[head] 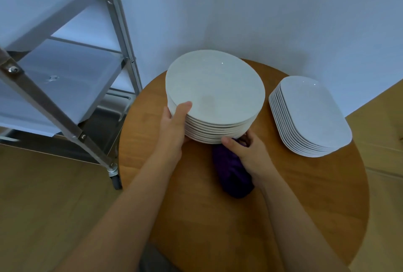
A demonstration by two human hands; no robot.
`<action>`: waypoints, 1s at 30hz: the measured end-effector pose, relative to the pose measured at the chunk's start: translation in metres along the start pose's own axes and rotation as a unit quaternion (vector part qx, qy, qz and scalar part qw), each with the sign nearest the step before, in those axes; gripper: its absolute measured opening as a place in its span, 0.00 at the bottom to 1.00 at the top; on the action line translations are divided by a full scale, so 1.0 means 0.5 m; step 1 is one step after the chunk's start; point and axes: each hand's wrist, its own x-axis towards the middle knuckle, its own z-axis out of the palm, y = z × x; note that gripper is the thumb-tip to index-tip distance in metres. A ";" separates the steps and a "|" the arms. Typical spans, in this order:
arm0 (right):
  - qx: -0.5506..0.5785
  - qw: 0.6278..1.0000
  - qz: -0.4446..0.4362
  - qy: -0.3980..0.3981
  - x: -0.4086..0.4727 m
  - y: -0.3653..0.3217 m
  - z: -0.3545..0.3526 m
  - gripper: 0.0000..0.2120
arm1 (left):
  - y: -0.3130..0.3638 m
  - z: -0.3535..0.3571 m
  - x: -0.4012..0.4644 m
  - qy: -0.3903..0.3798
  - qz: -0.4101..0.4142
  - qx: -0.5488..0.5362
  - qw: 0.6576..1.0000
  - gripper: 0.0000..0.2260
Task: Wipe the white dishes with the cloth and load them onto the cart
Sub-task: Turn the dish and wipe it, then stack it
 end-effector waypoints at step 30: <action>0.183 0.927 0.203 0.258 -0.070 0.020 -0.272 0.44 | -0.144 0.371 -0.054 -0.179 -0.134 0.133 0.966 0.36</action>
